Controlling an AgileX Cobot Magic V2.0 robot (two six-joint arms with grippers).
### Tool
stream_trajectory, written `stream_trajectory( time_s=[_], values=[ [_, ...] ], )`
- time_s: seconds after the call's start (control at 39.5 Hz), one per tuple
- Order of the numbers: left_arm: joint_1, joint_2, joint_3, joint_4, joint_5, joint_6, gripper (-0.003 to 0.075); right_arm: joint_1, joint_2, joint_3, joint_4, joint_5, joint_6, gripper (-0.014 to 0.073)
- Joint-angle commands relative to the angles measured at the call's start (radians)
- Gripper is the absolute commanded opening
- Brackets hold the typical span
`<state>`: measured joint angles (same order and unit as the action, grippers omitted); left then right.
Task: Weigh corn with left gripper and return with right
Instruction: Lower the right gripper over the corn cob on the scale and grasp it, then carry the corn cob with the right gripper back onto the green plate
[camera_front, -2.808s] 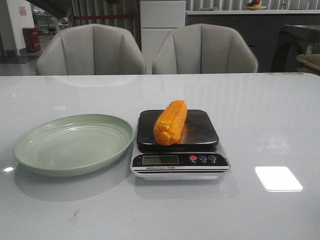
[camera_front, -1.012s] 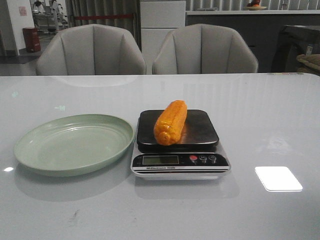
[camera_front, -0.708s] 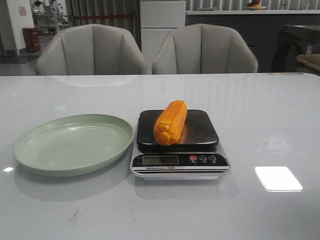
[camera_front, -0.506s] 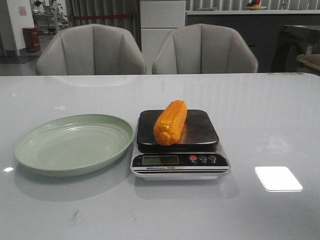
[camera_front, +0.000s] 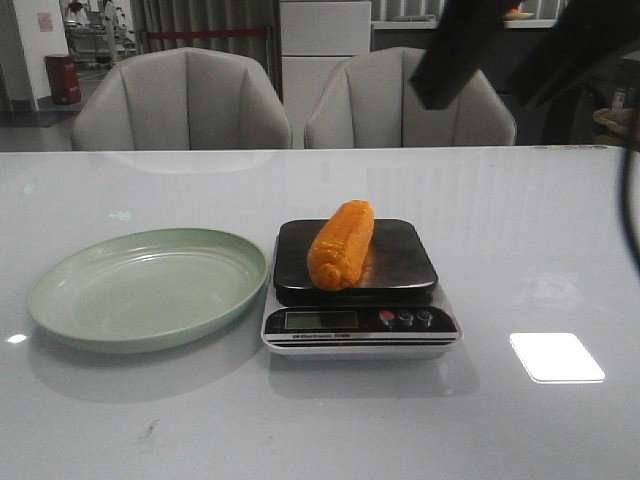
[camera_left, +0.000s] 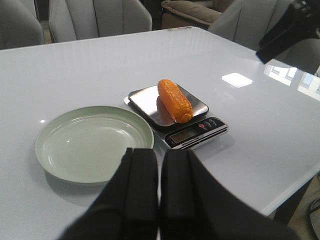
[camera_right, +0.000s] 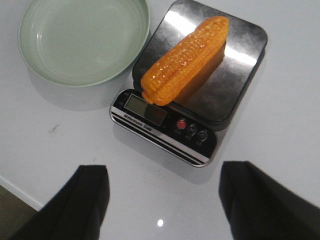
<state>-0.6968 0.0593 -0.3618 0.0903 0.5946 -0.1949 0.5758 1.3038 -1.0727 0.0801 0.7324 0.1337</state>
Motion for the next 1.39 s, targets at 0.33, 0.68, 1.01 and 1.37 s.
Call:
stream_trajectory(
  time_s=[0.33, 0.68, 1.01, 1.37],
  values=[
    [-0.006, 0.010, -0.026, 0.003, -0.075, -0.001, 0.0113, 0.003, 0.433, -0.433, 0.006, 0.116, 0.288, 0.0564],
    [-0.006, 0.010, -0.026, 0.003, -0.075, -0.001, 0.0113, 0.009, 0.618, -0.587, -0.022, 0.213, 0.522, 0.0564],
    [-0.006, 0.010, -0.026, 0.003, -0.075, -0.001, 0.0113, 0.009, 0.717, -0.622, -0.058, 0.281, 0.575, 0.0432],
    [-0.006, 0.010, -0.026, 0.003, -0.075, -0.001, 0.0113, 0.096, 0.717, -0.731, -0.058, 0.176, 0.554, 0.0302]
  ],
)
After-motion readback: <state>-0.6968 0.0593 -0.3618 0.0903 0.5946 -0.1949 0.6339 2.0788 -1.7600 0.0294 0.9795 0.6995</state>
